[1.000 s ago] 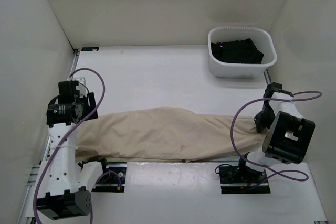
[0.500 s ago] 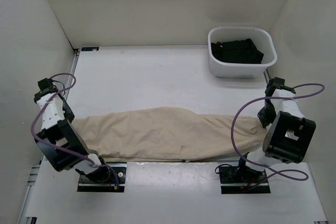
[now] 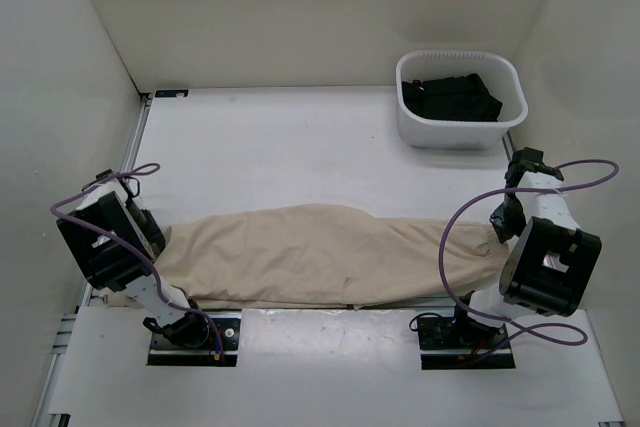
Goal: Fold and stack the trousers
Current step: Fold the trousers
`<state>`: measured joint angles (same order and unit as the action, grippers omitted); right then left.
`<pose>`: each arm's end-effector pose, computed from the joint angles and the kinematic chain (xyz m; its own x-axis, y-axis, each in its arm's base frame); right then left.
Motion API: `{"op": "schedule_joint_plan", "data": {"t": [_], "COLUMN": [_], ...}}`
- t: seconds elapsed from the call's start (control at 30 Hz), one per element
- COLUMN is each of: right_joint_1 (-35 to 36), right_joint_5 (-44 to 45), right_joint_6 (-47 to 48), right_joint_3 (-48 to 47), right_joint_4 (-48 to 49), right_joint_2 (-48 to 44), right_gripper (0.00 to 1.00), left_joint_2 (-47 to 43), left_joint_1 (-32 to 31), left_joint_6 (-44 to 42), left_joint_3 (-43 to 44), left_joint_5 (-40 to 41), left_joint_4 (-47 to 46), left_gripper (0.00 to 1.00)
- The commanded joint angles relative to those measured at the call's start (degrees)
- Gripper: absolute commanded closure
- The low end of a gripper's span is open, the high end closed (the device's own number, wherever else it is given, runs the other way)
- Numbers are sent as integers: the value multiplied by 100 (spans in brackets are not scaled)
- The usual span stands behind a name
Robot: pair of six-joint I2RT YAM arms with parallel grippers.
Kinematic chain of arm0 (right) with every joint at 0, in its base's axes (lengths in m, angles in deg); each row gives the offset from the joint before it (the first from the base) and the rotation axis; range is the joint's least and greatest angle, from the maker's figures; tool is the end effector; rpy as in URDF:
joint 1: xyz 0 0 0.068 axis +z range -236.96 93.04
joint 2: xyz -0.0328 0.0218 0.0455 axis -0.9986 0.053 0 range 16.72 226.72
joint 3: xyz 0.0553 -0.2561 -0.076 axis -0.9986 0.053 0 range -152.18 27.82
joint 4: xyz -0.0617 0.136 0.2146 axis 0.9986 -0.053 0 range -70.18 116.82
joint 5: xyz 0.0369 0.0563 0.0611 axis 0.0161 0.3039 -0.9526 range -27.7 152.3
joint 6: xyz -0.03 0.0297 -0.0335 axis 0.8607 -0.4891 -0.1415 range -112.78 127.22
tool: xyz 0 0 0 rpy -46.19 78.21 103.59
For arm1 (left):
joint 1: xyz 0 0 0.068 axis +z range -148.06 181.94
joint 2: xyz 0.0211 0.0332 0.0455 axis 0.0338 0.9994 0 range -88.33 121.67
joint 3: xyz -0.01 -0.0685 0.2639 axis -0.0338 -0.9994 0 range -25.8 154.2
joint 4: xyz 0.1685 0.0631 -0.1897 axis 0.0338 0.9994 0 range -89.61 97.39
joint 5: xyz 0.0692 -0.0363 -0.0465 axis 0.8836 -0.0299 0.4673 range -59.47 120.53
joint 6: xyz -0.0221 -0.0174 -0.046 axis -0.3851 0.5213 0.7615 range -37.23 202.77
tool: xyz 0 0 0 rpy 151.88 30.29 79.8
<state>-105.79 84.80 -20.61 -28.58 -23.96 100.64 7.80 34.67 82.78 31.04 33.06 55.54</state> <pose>0.2405 -0.0963 0.2113 -0.6460 0.6761 -0.3542 0.7614 0.6035 -0.2367 0.2241 0.1457 0.1581 -0.8385 -0.5394 0.0775 -0.5376 0.8421 0.0440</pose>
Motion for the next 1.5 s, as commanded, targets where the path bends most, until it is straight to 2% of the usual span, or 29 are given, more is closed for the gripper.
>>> {"op": "schedule_joint_plan", "data": {"t": [0.0, 0.07, 0.23, 0.43, 0.67, 0.7, 0.73, 0.77, 0.8, 0.87, 0.9, 0.97, 1.1, 1.2, 1.23, 1.33, 1.47], "right_joint_1": [20, 20, 20, 20, 20, 20, 20, 20, 20, 20, 20, 20, 177, 475, 477, 529, 529], "right_joint_5": [-18, -18, -18, 34, -70, -70, -131, -184, -185, -325, -395, -396, -589, -528, -528, -528, -702], "right_joint_6": [76, 76, 76, 76, 76, 76, 76, 76, 76, 147, 208, 260, 314, 375, 375, 375, 375], "right_joint_3": [6, 6, 6, 59, 59, 59, 59, 59, 59, 112, 112, 112, 60, -2, -150, -257, -336], "right_joint_4": [16, 16, 16, 68, 69, 69, 121, 121, 121, 174, 174, 174, 174, 61, -1, -142, -213], "right_joint_2": [-226, -227, -227, -280, -332, -332, -332, -332, -332, -332, -332, -402, -736, -904, -973, -1027, -1027], "right_gripper": [97, 96, 96, 96, 96, 96, 96, 96, 93, 89, 86, 83, 75, 56, 41, 28, 27], "left_joint_2": [-42, 10, -393, -1246, -1159, -1072, -914, -834, -764, -702, -702, -982, -1518, -1861, -1862, -1775, -1222], "left_joint_1": [-12, -12, 57, 190, 137, 76, 15, 14, 14, 14, 14, 189, 593, 795, 796, 1051, 1411], "left_joint_6": [-1, -1, -1, -1, -1, -1, -1, -1, -1, -1, -1, -1, -1, -1, -1, -1, -1], "left_joint_3": [-76, -76, 11, 600, 433, 355, 354, 276, 275, 380, 433, 660, 864, 268, 57, -752, -868], "left_joint_5": [134, 196, 380, 1329, 2049, 2050, 2137, 2216, 2217, 2217, 2217, 2269, 2323, 2244, 2244, 2103, 1612], "left_joint_4": [-286, -286, -339, -585, -866, -866, -866, -918, -919, -919, -919, -858, -630, -480, -427, -365, -436], "left_gripper": [63, 86, 86, 86, 86, 84, 76, 65, 42, 31, 17, 9, 7, 10, 11, 14, 17]}}
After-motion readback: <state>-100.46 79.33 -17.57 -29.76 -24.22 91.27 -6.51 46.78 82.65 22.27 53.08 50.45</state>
